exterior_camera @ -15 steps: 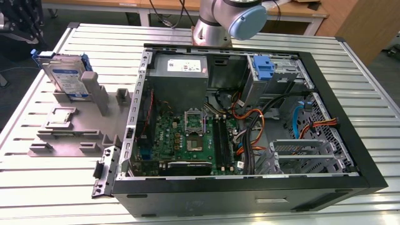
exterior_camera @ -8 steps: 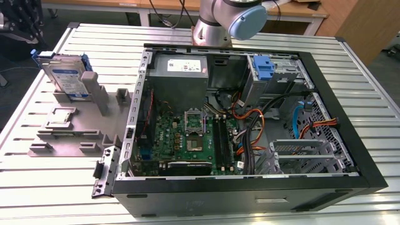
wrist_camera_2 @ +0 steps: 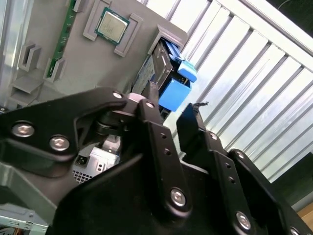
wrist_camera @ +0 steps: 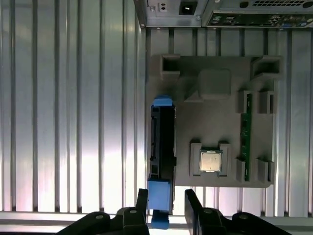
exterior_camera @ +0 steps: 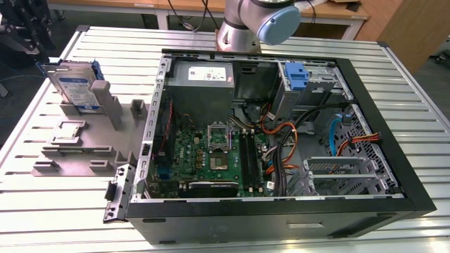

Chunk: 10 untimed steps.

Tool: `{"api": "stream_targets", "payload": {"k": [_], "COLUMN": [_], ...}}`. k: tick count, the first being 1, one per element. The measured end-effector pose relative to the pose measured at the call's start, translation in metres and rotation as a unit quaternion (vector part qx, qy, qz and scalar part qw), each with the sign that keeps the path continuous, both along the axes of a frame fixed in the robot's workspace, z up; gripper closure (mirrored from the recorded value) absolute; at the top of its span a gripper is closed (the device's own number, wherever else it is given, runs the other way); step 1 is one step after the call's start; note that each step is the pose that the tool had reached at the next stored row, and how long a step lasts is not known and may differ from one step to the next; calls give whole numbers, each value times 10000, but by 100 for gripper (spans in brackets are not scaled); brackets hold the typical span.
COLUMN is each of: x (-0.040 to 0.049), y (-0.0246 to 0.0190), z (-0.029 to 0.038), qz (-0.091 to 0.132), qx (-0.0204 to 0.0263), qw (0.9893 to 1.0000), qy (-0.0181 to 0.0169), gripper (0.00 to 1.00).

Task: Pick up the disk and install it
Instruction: 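Pick up the disk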

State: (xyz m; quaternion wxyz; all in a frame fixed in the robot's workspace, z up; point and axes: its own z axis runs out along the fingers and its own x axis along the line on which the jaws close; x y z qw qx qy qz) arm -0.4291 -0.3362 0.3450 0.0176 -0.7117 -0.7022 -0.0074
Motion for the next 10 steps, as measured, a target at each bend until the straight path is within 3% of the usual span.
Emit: {"api": "stream_targets", "payload": {"k": [4,6,8,9,10], "x": [0,-1,-6,-8,-9], "y": [0,0,0,0,0], "z": [-43,-78,-116,-134,-152], "qz": [3,7,7,8,8], "qx": [-5,-5,-3,-1,0], "qw": [10000,10000,10000,10000,10000], "qy": [-8,-11,-11,-11,-11], "gripper": [47,36,36,29,29]}}
